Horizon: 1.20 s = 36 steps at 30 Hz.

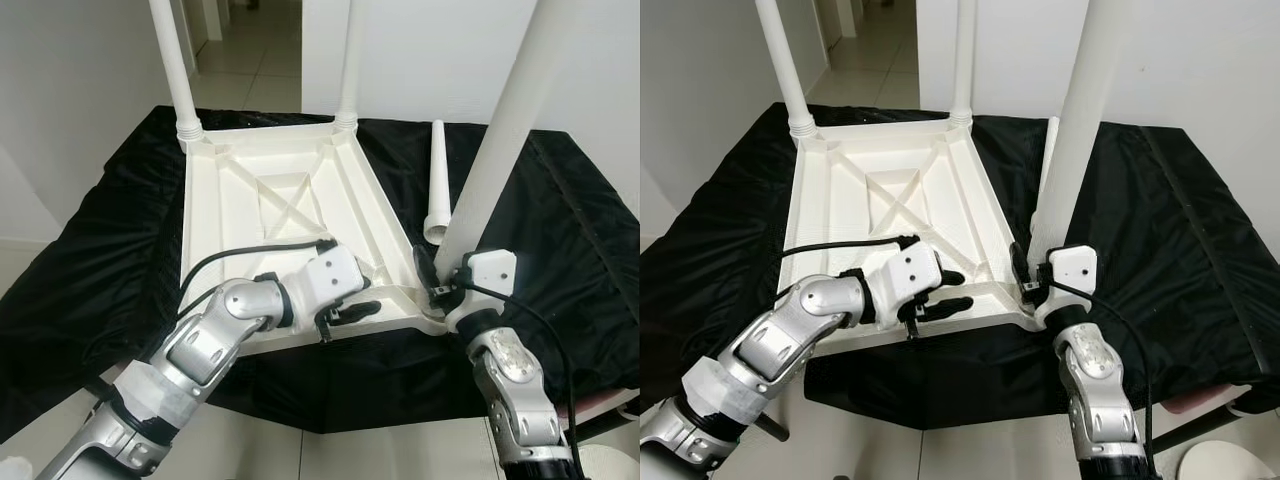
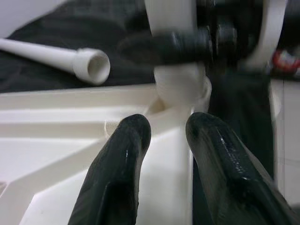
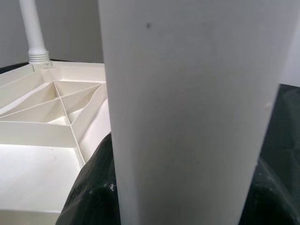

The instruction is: Building children table

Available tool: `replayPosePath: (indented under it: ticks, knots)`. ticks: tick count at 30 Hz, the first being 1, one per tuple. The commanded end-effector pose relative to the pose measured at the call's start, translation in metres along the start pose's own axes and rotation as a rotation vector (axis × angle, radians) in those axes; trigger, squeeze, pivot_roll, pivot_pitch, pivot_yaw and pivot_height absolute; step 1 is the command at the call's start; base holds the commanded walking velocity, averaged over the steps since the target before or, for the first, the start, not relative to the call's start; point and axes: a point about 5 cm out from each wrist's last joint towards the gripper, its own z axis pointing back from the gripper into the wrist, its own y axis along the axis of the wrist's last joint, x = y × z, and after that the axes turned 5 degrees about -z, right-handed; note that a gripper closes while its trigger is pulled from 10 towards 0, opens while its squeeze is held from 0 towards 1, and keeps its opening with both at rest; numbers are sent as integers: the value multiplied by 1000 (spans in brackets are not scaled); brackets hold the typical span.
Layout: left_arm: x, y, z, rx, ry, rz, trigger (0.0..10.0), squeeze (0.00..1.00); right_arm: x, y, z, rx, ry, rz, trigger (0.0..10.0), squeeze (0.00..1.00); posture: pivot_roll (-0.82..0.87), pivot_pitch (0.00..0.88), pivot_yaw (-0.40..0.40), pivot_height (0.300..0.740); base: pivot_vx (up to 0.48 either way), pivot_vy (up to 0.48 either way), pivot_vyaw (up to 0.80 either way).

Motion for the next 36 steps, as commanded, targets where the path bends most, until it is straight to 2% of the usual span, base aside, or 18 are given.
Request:
replayPosePath:
  ticks: [1, 6, 11, 19, 27, 32, 36]
  knots:
    - [-7, 7, 6, 39, 58, 72, 10000, 0, 4, -18, 12, -81, -17, -27, 10000, 0, -3, 22, -9, 740, 0, 0, 0]
    - [-7, 19, 8, 97, 52, 112, 10000, 0, 9, -27, 19, -113, -21, -28, 10000, 0, -7, 26, -3, 740, 0, 0, 0]
    - [-8, 20, 7, 93, 57, 113, 10000, 0, 12, -31, 20, -122, -21, -23, 10000, 0, -8, 29, 4, 740, 0, 0, 0]
    - [-8, 26, 7, 107, 55, 121, 10000, 0, 8, -38, 11, -130, 5, -25, 10000, 0, -9, 34, 12, 740, 0, 0, 0]
    - [-6, 29, 6, 111, 52, 143, 10000, 0, 1, -37, 3, -122, 93, -3, 10000, 0, -2, 51, 15, 740, 0, 0, 0]
    - [-6, 31, 7, 115, 55, 148, 10000, 0, -4, -38, 8, -127, 208, 37, 10000, 0, -2, 55, 17, 740, 0, 0, 0]
    - [-7, 32, 7, 113, 59, 150, 10000, 0, -4, -42, 11, -150, 235, 32, 10000, 0, -4, 58, 17, 740, 0, 0, 0]
